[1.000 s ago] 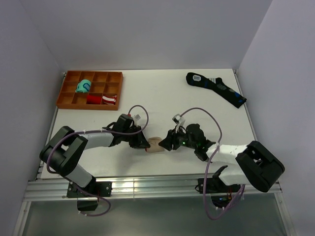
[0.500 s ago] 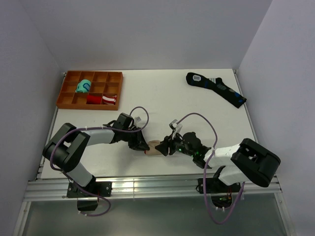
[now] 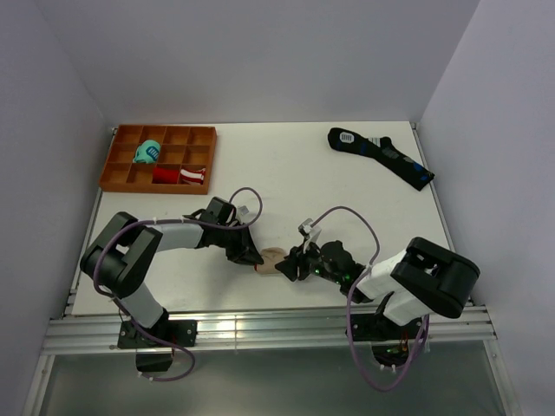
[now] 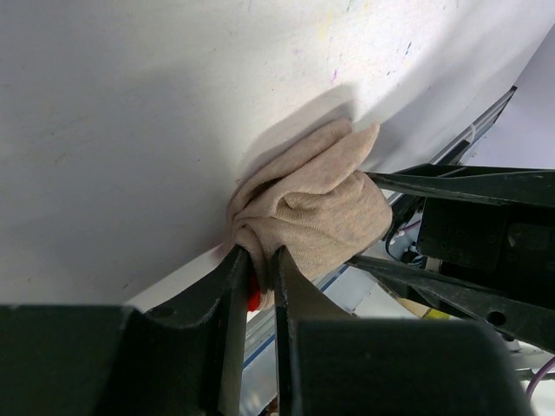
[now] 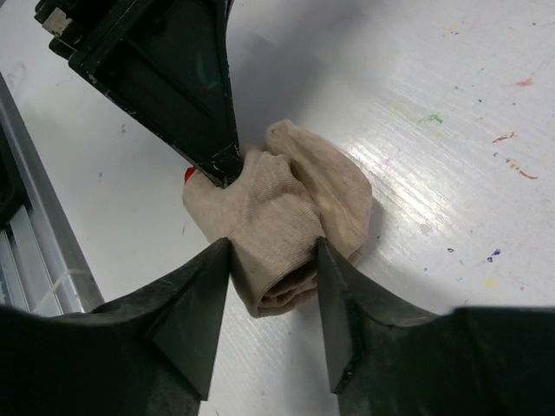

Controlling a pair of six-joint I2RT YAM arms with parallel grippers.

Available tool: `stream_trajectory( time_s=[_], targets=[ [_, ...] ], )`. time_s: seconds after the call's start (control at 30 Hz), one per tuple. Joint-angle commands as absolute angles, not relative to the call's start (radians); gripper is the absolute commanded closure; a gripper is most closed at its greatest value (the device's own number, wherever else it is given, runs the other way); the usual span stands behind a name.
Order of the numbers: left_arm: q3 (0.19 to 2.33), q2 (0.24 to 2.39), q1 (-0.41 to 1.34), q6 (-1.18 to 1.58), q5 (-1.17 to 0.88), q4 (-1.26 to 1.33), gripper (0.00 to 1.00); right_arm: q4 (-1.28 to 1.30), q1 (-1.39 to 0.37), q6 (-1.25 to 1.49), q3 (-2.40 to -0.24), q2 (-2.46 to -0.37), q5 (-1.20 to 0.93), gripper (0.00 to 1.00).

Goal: Roll the socks
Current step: Roll the sock at the center of the board.

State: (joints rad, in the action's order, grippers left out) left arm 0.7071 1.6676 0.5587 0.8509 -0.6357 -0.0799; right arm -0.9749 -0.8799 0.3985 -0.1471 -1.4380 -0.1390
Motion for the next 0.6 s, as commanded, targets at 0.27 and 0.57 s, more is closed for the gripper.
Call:
stream_trajectory(
  time_s=[0.27, 0.57],
  targets=[
    [0.677, 1.683, 0.557, 0.848, -0.601, -0.063, 0.94, -0.944, -0.891, 0.465, -0.181, -1.480, -0.144, 0.83],
    [0.585, 1.617, 0.557, 0.913, -0.598, 0.116, 0.75, -0.616, -0.856, 0.561, -0.287, -1.477, -0.230, 0.94]
  ],
)
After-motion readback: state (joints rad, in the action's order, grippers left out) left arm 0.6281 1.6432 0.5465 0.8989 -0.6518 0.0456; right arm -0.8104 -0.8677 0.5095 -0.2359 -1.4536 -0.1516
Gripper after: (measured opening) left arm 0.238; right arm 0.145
